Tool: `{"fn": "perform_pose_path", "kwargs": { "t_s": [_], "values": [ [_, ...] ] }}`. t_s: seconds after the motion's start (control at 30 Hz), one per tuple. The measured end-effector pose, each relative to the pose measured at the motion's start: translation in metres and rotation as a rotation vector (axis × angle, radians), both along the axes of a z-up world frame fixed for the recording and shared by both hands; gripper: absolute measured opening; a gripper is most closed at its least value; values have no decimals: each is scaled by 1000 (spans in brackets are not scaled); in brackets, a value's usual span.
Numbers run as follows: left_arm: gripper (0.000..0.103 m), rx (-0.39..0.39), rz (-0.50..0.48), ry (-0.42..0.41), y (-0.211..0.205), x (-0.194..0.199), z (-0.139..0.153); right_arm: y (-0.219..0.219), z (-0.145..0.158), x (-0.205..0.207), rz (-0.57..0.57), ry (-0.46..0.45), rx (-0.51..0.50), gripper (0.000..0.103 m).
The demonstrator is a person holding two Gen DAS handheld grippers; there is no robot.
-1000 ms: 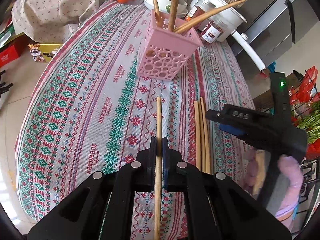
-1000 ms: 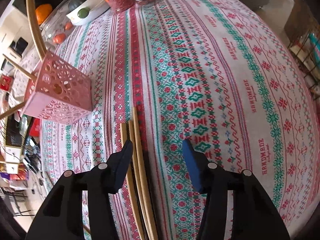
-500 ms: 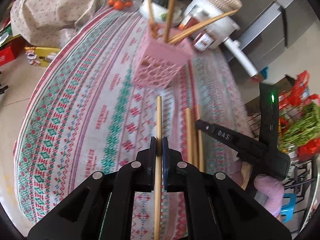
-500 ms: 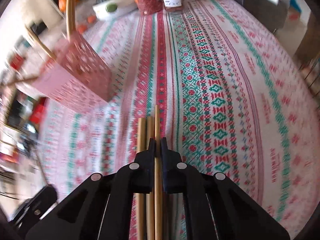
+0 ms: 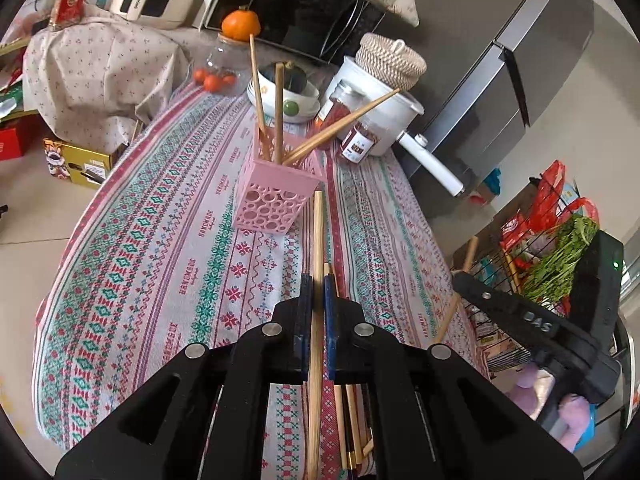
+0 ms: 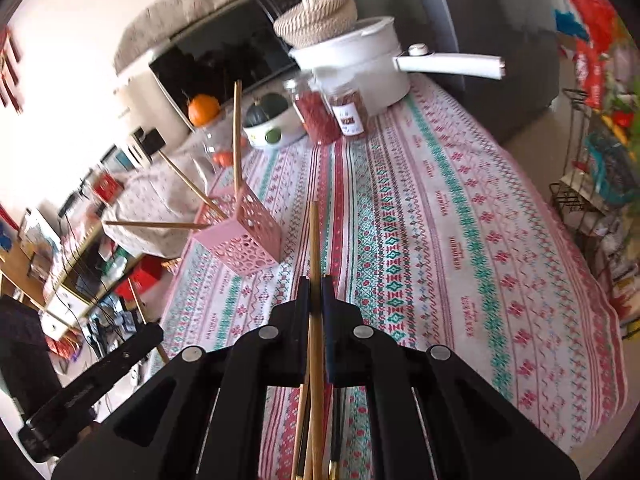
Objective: Organize utensils
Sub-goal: 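Lift both held chopsticks and carry them over the pink holder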
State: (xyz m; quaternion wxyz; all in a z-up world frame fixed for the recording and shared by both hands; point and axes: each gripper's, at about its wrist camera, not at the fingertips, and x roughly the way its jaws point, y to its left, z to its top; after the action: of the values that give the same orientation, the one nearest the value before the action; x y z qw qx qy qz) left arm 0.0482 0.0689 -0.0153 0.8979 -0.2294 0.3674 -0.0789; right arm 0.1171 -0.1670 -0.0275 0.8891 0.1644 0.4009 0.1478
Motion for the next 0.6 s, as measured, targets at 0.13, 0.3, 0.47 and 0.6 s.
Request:
{"fn": "perform_pose_path", "kwargs": {
  "t_s": [0.13, 0.3, 0.47, 0.6],
  "values": [
    [5, 1, 20, -26, 1, -15, 7, -11, 14, -17, -5, -29, 19, 6],
    [5, 6, 46, -50, 6, -31, 17, -18, 25, -30, -9, -38, 30, 6],
    [5, 3, 88, -81, 18, -46, 31, -28, 38, -41, -21, -42, 62, 6],
    [5, -8, 124, -114, 30, -56, 50, -34, 54, -44, -27, -64, 93, 6]
  ]
}}
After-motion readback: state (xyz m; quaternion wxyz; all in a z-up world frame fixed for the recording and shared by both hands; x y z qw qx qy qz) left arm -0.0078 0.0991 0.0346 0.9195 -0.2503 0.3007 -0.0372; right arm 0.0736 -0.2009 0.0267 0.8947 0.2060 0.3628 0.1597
